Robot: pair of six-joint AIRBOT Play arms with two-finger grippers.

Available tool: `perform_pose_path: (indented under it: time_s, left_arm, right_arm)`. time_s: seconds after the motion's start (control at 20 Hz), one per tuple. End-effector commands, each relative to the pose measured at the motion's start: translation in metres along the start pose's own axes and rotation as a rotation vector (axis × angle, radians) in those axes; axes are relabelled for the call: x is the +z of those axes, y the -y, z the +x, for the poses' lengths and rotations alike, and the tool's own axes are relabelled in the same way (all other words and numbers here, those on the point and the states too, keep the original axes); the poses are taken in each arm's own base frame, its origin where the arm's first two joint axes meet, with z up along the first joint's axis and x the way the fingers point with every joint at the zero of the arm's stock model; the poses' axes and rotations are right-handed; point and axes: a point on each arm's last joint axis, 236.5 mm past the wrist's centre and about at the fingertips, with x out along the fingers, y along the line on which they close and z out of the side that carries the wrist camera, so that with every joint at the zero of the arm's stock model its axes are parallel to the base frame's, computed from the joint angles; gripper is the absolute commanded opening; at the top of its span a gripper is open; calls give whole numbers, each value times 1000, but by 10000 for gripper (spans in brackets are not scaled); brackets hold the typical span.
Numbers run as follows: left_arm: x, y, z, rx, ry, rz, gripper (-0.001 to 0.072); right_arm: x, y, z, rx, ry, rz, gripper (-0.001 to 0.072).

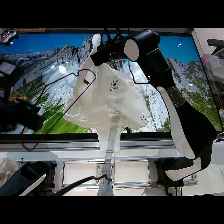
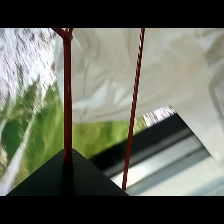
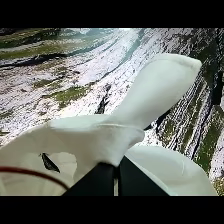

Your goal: Fold the clothes and pants, and hang the long-sleeved shirts on hangers.

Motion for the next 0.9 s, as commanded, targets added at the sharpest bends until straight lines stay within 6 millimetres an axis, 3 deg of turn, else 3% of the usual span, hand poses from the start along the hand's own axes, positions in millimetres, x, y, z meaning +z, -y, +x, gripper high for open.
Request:
perform_pose_path:
  time_s: [0.0, 0.4, 0.5, 0.65, 0.75, 0.85]
  left_arm:
    - [35, -9, 18, 67, 100, 90, 15]
    - [54, -1, 56, 68, 78, 185, 16]
    - [64, 3, 77, 60, 108, 185, 14]
    - [59, 35, 123, -100, 94, 70, 14]
    - [78, 40, 141, -161, 180, -40, 14]
    - [118, 36, 135, -217, 342, -182, 13]
  right_arm:
    - [-9, -2, -5, 8, -42, -1, 23]
    - [-9, -6, -7, 20, -43, 5, 23]
    - [-5, -13, -15, 47, -30, 14, 23]
    - [2, -29, -36, 70, -9, -11, 23]
    - [1, -46, -54, 94, -15, -63, 23]
    - [-5, -62, -71, 119, -35, -100, 23]
